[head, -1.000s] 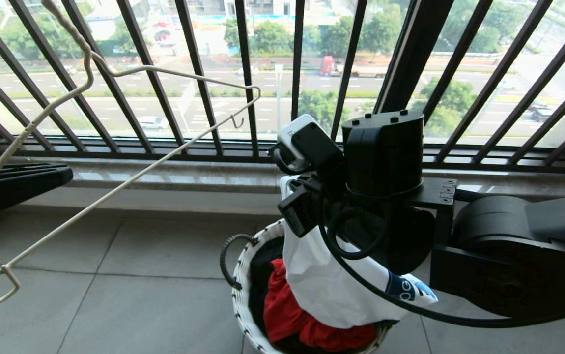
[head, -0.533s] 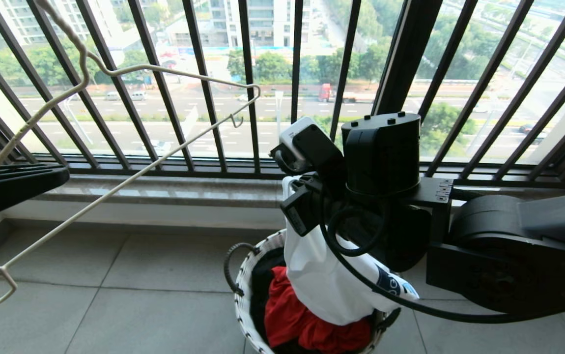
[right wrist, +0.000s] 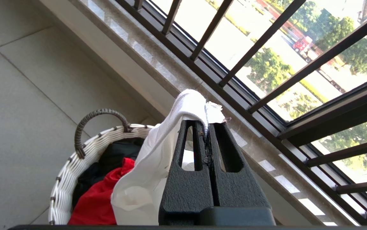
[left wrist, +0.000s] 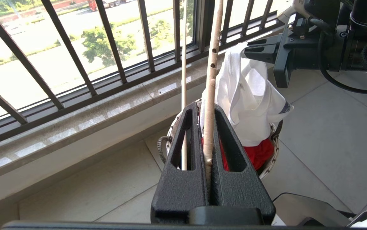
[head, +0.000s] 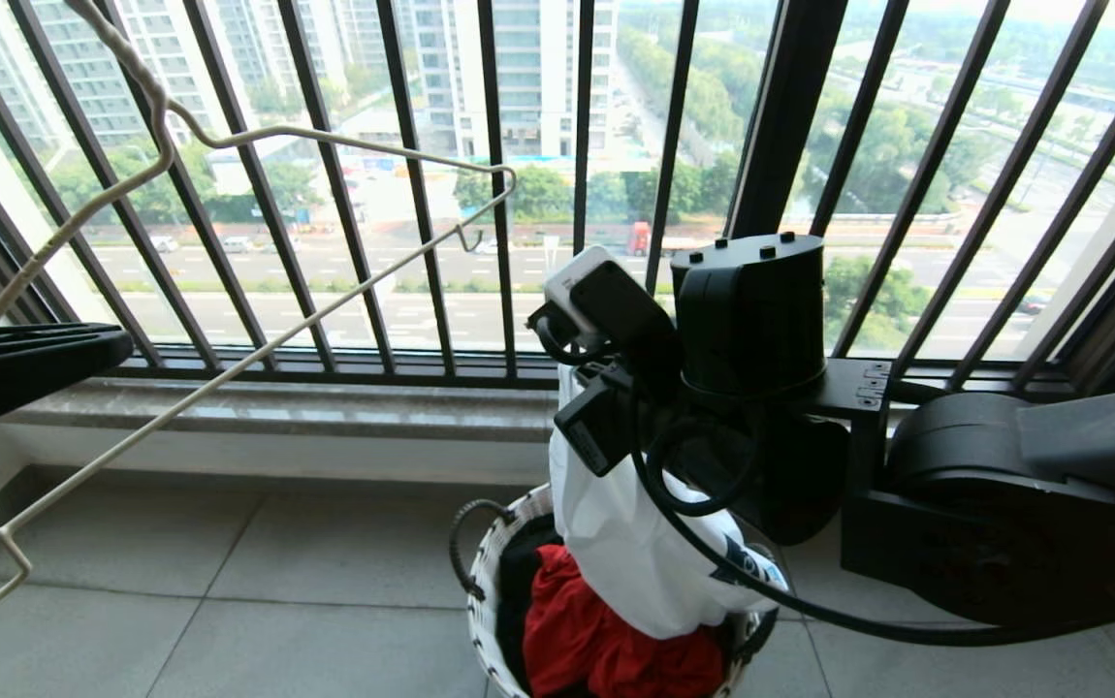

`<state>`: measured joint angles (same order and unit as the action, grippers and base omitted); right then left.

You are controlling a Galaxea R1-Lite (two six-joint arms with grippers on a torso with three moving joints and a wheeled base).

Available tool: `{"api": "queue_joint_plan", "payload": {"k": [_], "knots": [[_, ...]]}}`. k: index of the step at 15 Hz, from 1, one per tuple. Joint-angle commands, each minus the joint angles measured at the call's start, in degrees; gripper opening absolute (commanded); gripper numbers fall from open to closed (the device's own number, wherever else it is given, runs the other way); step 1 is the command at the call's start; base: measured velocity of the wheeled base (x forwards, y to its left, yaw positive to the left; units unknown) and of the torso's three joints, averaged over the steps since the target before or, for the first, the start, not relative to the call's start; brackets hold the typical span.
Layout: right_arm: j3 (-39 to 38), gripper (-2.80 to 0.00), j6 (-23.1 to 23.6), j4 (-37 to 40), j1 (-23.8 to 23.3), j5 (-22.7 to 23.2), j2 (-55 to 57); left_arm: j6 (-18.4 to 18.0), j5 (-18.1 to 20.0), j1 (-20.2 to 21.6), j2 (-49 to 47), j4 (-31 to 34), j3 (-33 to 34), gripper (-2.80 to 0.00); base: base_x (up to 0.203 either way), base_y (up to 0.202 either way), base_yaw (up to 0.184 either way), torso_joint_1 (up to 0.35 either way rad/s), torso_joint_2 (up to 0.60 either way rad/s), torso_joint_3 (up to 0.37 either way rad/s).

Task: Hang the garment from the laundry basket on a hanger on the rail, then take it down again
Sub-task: Pick up clothes from the basket

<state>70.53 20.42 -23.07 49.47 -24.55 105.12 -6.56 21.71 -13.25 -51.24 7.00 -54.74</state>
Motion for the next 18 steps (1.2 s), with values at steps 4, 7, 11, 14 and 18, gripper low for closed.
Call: {"api": "queue_joint_plan", "payload": {"k": [4,7,11,14,18], "knots": [[0.0,-2.80,0.0,-0.2,0.0,-0.1,0.2,-0.1,0.1,0.0,-0.1,0.0,0.1,-2.80,0.000,0.000,0.000,0.004,0.00,0.201],[-0.5,-2.80,-0.1,-0.2,0.1,-0.1,0.2,0.0,0.1,0.0,0.0,0.1,0.1,-2.80,0.000,0.000,0.000,0.002,0.00,0.202],[-0.7,-2.80,0.0,-0.2,0.0,-0.1,0.1,-0.1,0.1,0.0,0.1,0.0,0.2,-2.80,0.000,0.000,0.000,0.005,0.00,0.206],[-0.7,-2.80,-0.1,-0.2,0.0,-0.1,0.0,0.0,0.1,0.0,0.2,0.0,0.2,-2.80,0.000,0.000,0.000,0.001,0.00,0.158],[-0.6,-2.80,-0.1,-0.2,-0.2,-0.2,-0.1,-0.1,0.1,0.0,0.5,0.0,0.7,-2.80,0.000,0.000,0.000,0.001,0.00,0.021]]}}
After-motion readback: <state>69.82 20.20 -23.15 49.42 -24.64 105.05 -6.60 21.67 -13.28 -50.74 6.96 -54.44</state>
